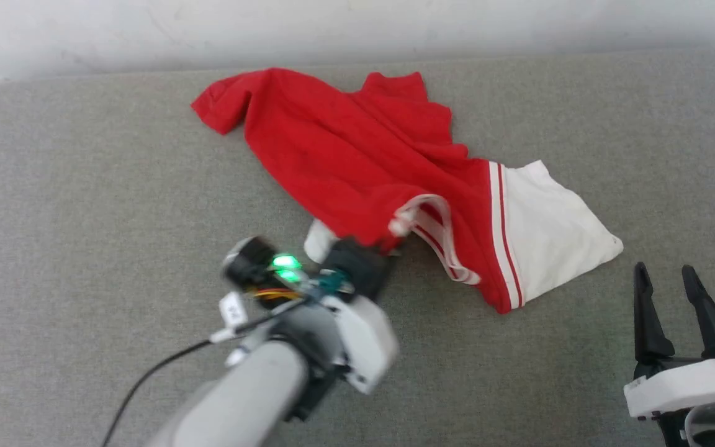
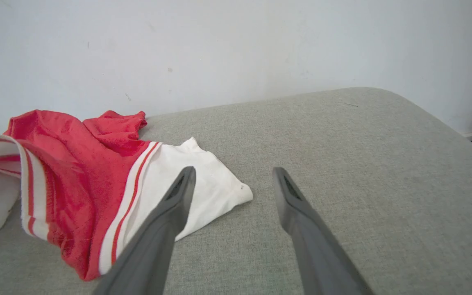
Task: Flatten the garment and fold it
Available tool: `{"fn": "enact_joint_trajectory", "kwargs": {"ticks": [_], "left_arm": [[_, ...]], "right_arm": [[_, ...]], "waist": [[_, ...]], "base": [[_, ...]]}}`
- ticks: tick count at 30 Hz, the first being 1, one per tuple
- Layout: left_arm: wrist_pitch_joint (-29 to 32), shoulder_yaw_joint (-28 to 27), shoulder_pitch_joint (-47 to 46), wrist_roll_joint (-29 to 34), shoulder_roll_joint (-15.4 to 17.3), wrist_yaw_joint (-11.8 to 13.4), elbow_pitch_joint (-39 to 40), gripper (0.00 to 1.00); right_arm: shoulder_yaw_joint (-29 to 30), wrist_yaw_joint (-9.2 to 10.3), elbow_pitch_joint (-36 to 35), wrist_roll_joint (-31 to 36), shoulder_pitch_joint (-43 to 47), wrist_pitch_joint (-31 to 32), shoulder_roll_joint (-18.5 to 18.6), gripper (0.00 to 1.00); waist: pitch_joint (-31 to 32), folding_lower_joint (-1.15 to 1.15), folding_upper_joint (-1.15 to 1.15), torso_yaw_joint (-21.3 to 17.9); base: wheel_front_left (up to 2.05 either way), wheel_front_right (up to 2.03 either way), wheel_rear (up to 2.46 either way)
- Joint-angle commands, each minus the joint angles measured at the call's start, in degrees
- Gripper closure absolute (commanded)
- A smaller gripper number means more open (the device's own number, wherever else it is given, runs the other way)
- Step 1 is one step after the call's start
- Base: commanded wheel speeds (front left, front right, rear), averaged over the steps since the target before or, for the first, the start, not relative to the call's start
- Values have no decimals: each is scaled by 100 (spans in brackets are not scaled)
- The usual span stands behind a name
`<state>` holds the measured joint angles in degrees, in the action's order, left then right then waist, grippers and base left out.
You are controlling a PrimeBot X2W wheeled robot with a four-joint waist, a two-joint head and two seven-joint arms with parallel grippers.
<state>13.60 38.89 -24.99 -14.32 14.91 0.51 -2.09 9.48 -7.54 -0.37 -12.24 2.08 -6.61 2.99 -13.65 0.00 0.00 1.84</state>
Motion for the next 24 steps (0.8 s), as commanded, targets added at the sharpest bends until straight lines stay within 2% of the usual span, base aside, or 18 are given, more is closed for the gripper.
{"fn": "enact_joint_trajectory", "kwargs": {"ticks": [1,4,7,12,13,14,15,16,20,24], "left_arm": [[-16,72,-84,-12,-78,-67,66,100],[-7,472,-218,-102,-368,-404,285,100],[-39,1062,-324,-113,-671,-631,165,100],[31,1774,-280,-430,-935,-756,-627,100],[37,1852,-269,-502,-956,-765,-802,91],[-6,1877,-252,-588,-978,-770,-948,55],[-47,1878,-229,-674,-997,-773,-1084,5],[-93,1882,-227,-734,-1012,-775,-1193,0],[-356,1635,-184,-1087,-1077,-742,-1289,0],[-534,1143,-148,-1491,-1074,-564,-1016,0]], "right_arm": [[3,5,-3,-6,65,1,-12,0],[-11,5,-18,-15,104,29,-12,0],[-41,5,-43,-17,109,53,-12,0],[-115,5,-47,-51,48,50,-12,0],[-120,5,-40,-56,40,44,-12,0],[-116,5,-31,-62,34,37,-12,0],[-106,5,-19,-65,30,27,-12,0],[-93,5,-6,-67,29,17,-12,0],[-26,5,59,-71,37,-25,-12,0],[-7,5,132,-74,22,-31,-12,0]], "waist": [[104,0,0,51],[157,0,0,76],[139,0,0,75],[-14,0,0,-9],[-47,0,0,-24],[-76,0,0,-32],[-99,0,0,-38],[-114,0,0,-37],[-117,0,0,16],[-26,0,0,95]], "base": [[0,0,0],[0,0,0],[0,0,0],[0,0,0],[0,0,0],[0,0,0],[0,0,0],[0,0,0],[0,0,0],[0,0,0]]}}
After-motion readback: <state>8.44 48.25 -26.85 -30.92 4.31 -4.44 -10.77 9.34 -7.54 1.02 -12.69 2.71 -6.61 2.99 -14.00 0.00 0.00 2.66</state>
